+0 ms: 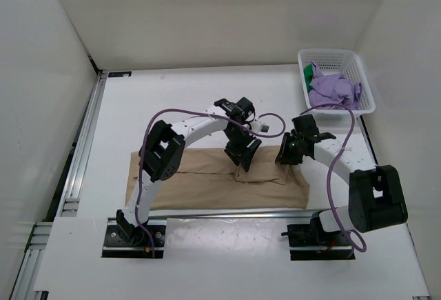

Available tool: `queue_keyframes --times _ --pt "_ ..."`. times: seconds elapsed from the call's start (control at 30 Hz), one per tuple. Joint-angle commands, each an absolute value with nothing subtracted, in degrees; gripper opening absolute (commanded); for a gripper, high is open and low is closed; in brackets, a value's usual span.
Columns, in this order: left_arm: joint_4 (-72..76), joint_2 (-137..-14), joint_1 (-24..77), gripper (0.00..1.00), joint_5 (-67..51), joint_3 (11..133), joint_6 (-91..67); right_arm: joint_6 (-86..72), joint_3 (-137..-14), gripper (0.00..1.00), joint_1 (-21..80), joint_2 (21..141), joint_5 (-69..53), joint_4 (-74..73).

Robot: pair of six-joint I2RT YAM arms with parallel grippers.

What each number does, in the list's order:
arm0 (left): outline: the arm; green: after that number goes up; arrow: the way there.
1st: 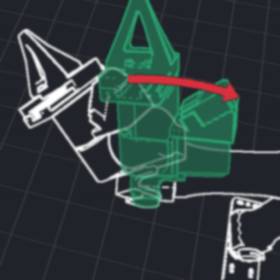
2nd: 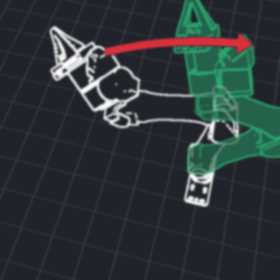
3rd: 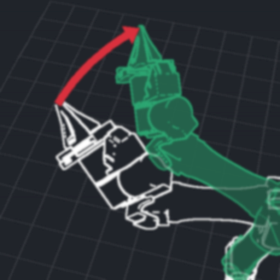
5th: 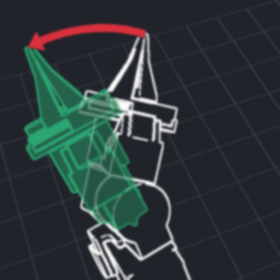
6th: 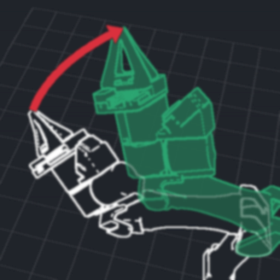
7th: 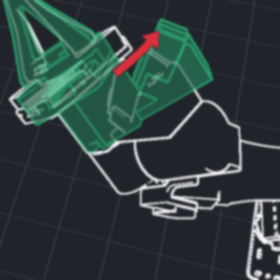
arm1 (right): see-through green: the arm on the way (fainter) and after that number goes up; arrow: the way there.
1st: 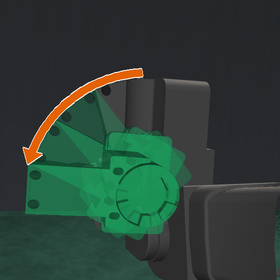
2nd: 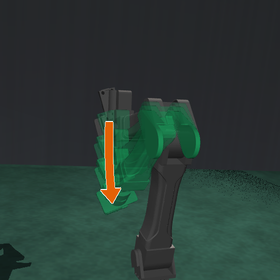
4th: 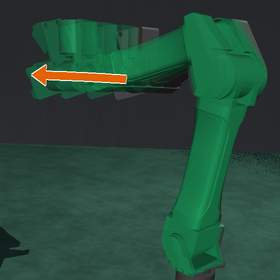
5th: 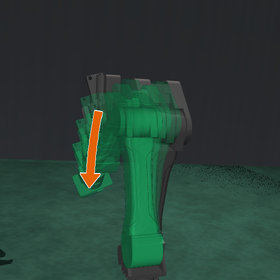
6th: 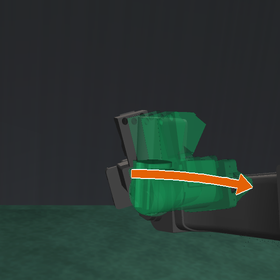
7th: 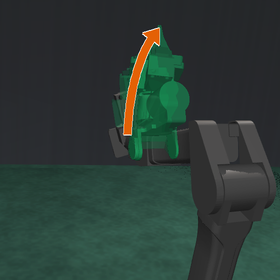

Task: Fold and stack the t-shirts
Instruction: Fold the other side of the tshirt into a rectangle

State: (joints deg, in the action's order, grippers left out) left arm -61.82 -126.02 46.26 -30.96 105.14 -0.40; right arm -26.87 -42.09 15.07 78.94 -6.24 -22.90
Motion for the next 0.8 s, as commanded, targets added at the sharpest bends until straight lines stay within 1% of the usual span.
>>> queue_keyframes --times 0.0,0.03,0.23,0.27,0.3,0.33,0.37,0.4,0.43,0.47,0.53,0.6,0.77 --pt "-61.2 -126.2 47.5 0.64 -33.1 106.3 0.0 -26.8 -41.3 0.31 15.2 79.4 -7.6 -21.3" --pt "-60.6 -126.2 47.5 0.59 -33.1 106.3 0.0 -26.8 -41.3 0.31 15.2 79.5 -7.6 -21.3" --pt "-60.1 -126.7 48.1 0.42 -31.9 106.8 0.0 -26.8 -41.8 0.31 15.2 82.3 -7.6 -20.7" --pt "-60.1 -126.7 48.1 0.39 -31.9 106.8 0.0 -26.3 -41.8 0.29 15.2 82.9 -7.6 -20.7" --pt "-60.1 -127.3 48.1 0.29 -31.9 106.8 0.0 -26.3 -41.8 0.26 15.2 82.9 -7.6 -20.7" --pt "-60.1 -127.3 48.1 0.24 -31.9 106.8 0.0 -26.3 -42.4 0.21 15.2 82.9 -7.6 -20.7" --pt "-60.1 -127.3 48.1 0.19 -31.9 106.8 0.0 -26.3 -42.5 0.13 15.2 82.9 -7.6 -20.7" --pt "-60.1 -127.3 48.1 0.13 -31.9 106.8 0.0 -26.3 -42.5 0.09 15.2 82.4 -7.6 -20.7" --pt "-60.1 -127.3 48.1 0.10 -31.9 106.8 0.0 -26.3 -42.5 0.07 15.2 81.7 -7.1 -21.4" --pt "-60.1 -126.5 48.1 0.10 -31.3 106.3 0.0 -26.3 -42.5 0.03 15.2 80.0 -7.1 -21.4" --pt "-60.1 -125.5 48.1 0.10 -31.3 105.7 0.0 -26.8 -41.7 0.01 15.2 77.6 -7.1 -22.9" --pt "-60.1 -123.4 48.1 0.10 -30.7 104.9 0.0 -27.6 -39.8 0.01 15.2 72.9 -7.1 -23.7" --pt "-60.1 -120.3 49.9 0.10 -24.4 101.7 0.0 -30.1 -33.9 0.01 16.3 62.0 -7.6 -25.9"
